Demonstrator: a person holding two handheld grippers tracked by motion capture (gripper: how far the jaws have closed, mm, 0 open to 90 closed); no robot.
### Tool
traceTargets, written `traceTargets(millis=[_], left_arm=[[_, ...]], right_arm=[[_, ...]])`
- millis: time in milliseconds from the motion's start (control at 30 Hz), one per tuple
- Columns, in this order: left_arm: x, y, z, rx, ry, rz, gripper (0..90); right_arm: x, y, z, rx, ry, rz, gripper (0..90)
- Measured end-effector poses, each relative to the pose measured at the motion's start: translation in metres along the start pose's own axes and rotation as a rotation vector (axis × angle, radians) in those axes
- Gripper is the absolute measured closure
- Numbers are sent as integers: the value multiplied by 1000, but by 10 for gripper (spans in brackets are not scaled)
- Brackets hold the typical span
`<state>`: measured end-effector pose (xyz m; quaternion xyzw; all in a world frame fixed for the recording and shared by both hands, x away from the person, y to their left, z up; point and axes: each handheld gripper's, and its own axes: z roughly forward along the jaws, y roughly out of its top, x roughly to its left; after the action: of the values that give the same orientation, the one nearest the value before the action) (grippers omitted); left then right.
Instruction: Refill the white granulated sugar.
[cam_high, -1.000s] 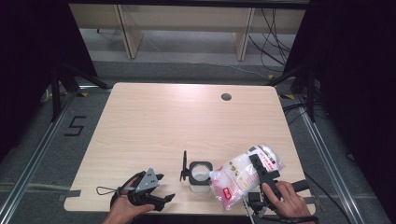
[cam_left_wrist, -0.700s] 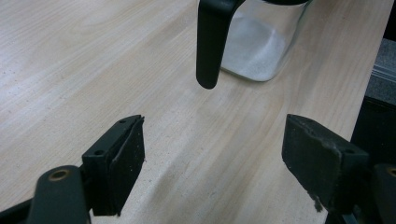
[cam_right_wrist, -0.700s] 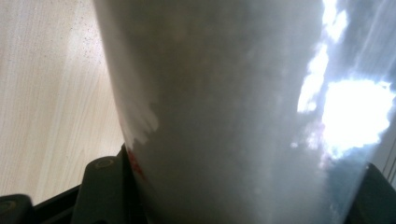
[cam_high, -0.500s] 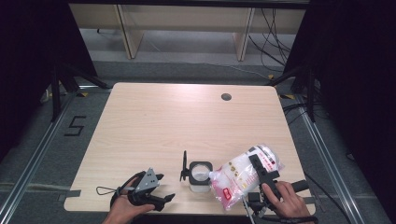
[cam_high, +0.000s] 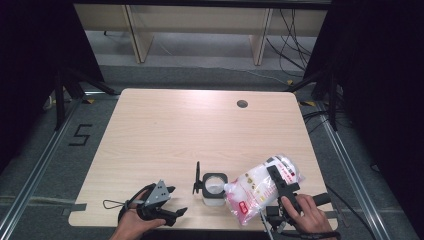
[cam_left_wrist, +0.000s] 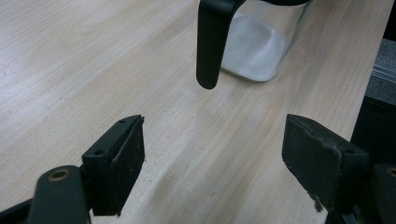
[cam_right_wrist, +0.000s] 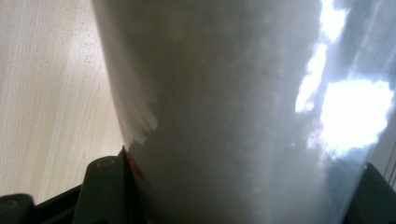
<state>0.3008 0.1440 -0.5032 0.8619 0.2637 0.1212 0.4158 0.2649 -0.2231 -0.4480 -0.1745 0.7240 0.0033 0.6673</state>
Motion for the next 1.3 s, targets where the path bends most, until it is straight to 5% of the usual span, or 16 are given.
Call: traceTargets(millis=[500,533,600,667,700,1300], left_arm=[[0,0,0,0,0,1,208],[0,0,1,-10,5,-1,208],[0,0,1,-10,6,-1,208],[0,0,1,-10,5,-2,208],[-1,0,0,-9,-7,-9,208],[-1,0,0,-10,-7,-11,208]], right_arm=[[-1,0,0,-4,-1,-7,405],[3,0,-1,12,14,32,405],[3,-1,-2,15,18,31,405],[0,0,-2,12,12,-1,405],[-4,1,-4,47,62,-23,405],[-6,0,-4,43,59,-41,406]])
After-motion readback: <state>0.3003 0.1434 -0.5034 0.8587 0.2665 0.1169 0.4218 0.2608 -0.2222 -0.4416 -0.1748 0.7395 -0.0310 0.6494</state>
